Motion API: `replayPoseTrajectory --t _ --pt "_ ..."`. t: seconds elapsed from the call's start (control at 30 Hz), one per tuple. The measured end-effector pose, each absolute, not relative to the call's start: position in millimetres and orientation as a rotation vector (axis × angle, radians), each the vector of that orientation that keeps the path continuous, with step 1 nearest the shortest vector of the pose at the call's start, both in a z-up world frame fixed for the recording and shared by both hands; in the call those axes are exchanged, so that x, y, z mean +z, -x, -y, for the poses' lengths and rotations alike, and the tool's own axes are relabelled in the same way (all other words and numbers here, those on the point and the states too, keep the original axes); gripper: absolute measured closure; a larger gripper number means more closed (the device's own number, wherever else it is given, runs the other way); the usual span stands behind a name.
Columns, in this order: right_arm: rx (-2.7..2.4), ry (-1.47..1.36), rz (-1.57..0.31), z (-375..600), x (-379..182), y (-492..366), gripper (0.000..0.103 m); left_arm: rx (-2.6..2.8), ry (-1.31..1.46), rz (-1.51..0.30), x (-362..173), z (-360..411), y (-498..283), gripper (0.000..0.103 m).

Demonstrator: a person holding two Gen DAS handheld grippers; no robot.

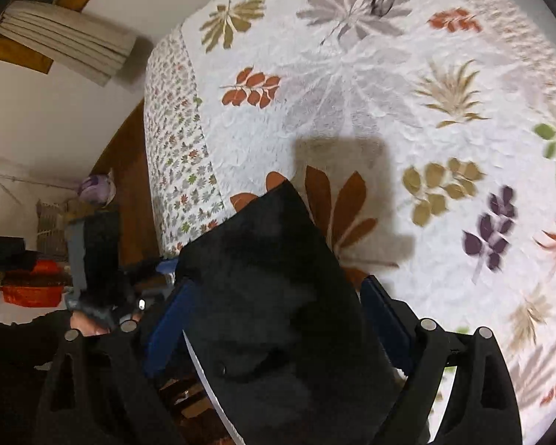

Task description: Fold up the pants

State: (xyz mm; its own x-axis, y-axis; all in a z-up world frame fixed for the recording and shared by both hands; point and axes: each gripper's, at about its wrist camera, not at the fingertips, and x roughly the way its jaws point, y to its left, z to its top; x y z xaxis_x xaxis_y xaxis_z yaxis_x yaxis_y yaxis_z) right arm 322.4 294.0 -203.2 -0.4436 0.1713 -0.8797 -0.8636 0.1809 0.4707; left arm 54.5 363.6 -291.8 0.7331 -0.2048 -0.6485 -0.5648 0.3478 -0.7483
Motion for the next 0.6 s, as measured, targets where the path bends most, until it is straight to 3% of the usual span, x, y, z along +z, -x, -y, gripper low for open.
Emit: replayPoseTrajectory --t 0.6 --pt "1.529 0.806 -1.696 -349.3 -264.6 -319.1 0.012 0.239 1.173 -0.808 -283.3 -347.0 -81.4 0.008"
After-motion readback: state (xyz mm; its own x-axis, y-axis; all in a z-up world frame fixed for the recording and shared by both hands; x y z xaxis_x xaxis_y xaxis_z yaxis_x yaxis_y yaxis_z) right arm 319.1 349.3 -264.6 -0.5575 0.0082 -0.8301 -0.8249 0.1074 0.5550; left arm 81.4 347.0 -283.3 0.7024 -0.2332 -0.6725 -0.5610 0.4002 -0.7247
